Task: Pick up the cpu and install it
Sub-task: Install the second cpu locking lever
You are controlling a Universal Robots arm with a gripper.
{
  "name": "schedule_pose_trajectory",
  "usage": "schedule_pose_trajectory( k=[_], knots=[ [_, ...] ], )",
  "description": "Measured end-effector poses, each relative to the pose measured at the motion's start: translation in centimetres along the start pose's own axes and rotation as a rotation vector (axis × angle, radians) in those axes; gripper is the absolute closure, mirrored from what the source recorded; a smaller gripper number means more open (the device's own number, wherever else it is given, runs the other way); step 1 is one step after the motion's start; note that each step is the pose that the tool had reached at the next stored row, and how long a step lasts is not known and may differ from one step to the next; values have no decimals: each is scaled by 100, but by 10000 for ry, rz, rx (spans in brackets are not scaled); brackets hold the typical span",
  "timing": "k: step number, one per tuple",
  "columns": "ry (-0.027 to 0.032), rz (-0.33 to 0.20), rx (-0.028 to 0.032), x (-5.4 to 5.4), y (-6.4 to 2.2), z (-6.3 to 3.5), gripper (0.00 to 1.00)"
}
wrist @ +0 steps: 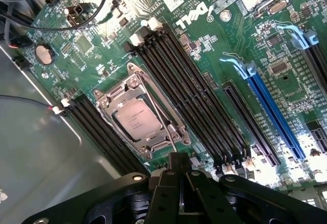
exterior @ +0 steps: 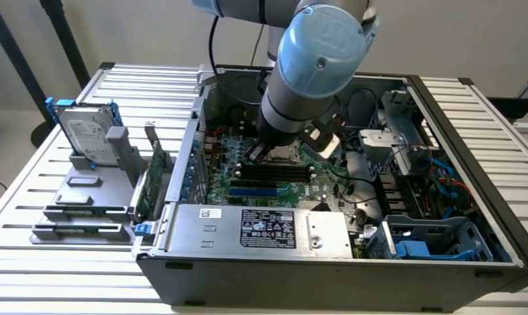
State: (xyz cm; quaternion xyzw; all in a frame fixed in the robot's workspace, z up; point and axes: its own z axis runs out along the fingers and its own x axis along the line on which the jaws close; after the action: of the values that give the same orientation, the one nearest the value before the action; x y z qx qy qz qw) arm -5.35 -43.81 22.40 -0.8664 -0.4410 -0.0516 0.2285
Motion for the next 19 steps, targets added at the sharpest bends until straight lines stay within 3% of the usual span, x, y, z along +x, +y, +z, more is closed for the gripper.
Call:
schedule_pose_trajectory(
  k=[7,14,19],
  knots=[
    [-196,50,-163,-13,-12,100,89],
    [-325,70,-264,-52,-16,199,89],
    [-372,79,-302,-64,-36,253,89]
  ],
)
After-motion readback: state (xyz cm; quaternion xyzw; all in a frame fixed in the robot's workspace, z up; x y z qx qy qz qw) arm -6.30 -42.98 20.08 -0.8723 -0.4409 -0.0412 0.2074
